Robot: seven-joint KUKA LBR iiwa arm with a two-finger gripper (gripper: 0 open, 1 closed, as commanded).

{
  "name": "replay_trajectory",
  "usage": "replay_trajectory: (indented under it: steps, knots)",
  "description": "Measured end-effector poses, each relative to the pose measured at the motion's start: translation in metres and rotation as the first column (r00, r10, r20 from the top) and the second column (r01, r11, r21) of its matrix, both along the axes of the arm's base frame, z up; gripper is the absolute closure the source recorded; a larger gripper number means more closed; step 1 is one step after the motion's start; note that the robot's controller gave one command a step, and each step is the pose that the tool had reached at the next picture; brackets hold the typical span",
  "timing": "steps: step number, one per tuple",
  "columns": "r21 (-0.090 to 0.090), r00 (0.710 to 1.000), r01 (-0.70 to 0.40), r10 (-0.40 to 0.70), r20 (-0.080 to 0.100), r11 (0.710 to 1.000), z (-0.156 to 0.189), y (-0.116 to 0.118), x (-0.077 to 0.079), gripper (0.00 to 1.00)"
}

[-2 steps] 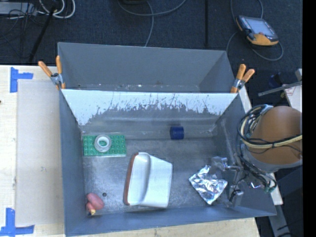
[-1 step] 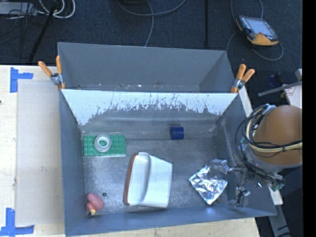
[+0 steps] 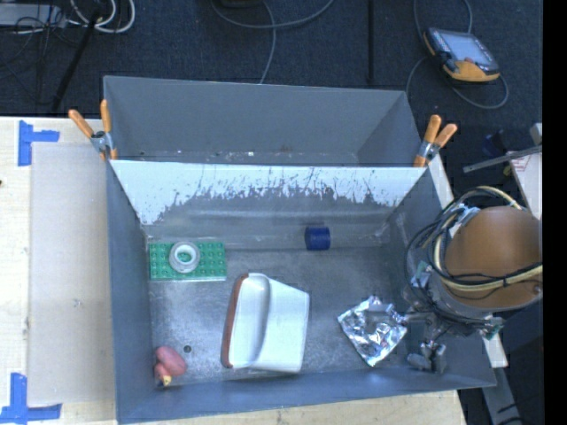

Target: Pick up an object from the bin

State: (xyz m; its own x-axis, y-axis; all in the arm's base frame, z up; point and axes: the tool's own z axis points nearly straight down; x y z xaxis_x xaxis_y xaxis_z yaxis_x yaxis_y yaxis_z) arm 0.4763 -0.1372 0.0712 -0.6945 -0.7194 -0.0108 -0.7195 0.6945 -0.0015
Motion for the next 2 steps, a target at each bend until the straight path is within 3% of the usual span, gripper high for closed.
replay_trajectory:
  steps: [1,2]
  knots:
    - [0.002,1.000,-0.001,0.001,0.003,1.000,0.0004,0.0014,0.0013,0.00]
    - [0.001,1.000,-0.002,0.002,0.000,1.000,-0.0005,0.0011,0.0002,1.00]
